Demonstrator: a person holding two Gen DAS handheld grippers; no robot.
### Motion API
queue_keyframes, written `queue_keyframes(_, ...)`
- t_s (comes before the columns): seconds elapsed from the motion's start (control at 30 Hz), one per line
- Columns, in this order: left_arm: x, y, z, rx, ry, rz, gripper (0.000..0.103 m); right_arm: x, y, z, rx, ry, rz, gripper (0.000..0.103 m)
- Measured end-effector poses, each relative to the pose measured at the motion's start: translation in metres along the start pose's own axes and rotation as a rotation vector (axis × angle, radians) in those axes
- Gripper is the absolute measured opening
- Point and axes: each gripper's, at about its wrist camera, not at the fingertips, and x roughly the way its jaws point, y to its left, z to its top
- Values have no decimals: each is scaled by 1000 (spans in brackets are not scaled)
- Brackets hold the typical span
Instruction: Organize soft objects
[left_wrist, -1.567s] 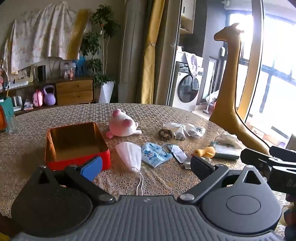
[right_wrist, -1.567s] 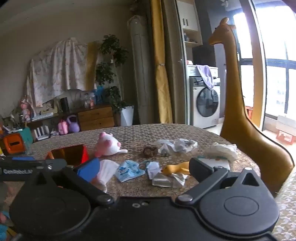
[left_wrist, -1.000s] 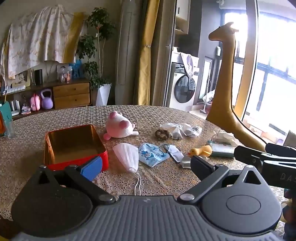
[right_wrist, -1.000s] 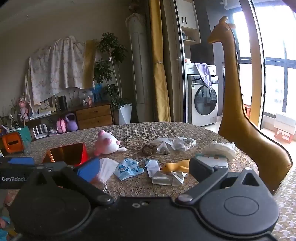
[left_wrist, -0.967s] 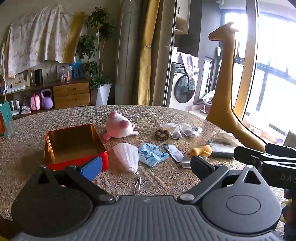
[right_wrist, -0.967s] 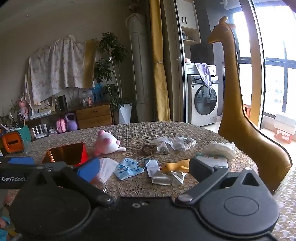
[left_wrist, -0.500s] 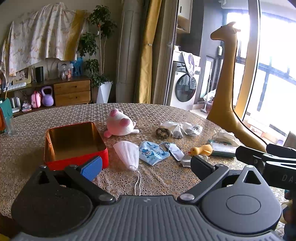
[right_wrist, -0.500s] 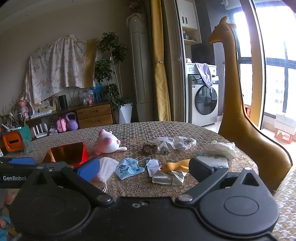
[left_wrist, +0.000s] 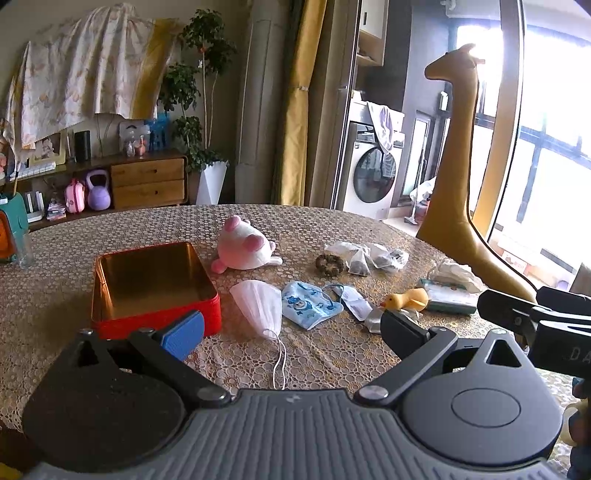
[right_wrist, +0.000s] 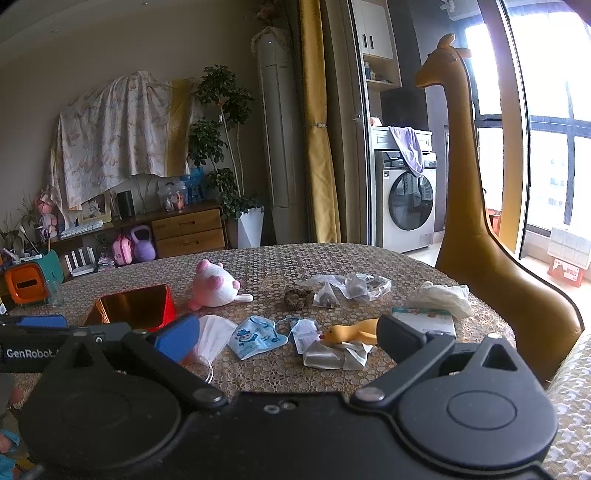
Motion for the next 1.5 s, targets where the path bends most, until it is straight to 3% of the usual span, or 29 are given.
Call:
queue_keyframes(1.03, 1, 2, 0, -11, -3, -7, 102, -2, 2, 2, -13, -16, 10, 100)
queue_keyframes(1.5, 16, 2, 4, -1, 33, -5, 102, 8, -2, -2, -14, 9, 31, 101)
